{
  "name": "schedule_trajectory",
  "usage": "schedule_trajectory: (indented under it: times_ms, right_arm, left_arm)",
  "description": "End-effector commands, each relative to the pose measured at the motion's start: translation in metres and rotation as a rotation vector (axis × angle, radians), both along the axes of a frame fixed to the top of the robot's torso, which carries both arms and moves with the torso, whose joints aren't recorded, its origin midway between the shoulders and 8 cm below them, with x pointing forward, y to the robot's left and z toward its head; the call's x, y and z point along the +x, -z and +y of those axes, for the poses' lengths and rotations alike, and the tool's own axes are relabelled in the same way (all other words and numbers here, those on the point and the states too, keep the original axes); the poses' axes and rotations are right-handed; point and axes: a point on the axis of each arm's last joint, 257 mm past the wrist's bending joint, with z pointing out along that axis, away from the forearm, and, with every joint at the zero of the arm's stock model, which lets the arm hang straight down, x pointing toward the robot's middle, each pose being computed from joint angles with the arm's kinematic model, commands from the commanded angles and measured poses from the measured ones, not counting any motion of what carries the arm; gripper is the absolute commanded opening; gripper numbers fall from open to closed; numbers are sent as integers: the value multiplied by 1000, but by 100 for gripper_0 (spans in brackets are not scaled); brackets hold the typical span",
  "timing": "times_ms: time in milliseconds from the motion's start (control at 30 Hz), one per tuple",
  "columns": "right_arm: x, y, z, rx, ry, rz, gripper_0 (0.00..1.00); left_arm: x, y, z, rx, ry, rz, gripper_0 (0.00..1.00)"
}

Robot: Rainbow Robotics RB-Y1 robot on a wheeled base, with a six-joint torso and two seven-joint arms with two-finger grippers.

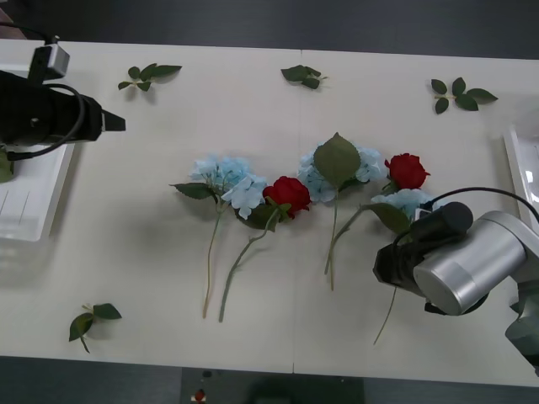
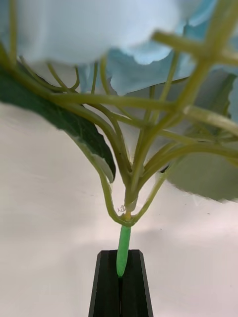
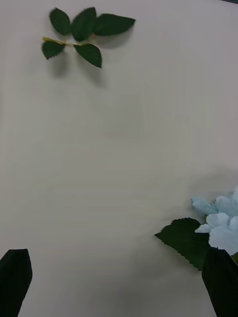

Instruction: Put the red flowers into the right box and the blue flowers into the left box

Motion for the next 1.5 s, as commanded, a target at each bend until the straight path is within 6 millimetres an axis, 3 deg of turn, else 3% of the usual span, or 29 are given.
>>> schedule_trajectory:
  times_ms: [33, 233, 467, 633, 933, 1133, 1500]
  right_arm:
    - [17, -51, -5, -16, -89, -99, 0]
    - [19, -99, -12, -16, -216, -135, 0]
    - [22, -156, -16, 29, -375, -212, 0]
    - [28, -203, 1, 149, -523, -344, 0]
    - [27, -269, 61, 539, -775, -479, 0]
    - [23, -311, 86, 756, -877, -536, 0]
    - [7, -390, 127, 974, -1036, -679, 0]
  left_arm:
    - [-8, 20, -39, -25, 40, 31, 100]
    - [-21, 49, -78, 6, 107, 63, 100]
    - [-27, 32, -110, -11, 164, 4, 100]
    - [-40, 32, -131, -34, 212, 11, 100]
    - [-71, -8, -163, -264, 281, -30, 100]
    - [-95, -29, -178, -422, 359, -7, 100]
    - [-132, -81, -235, -706, 499, -17, 100]
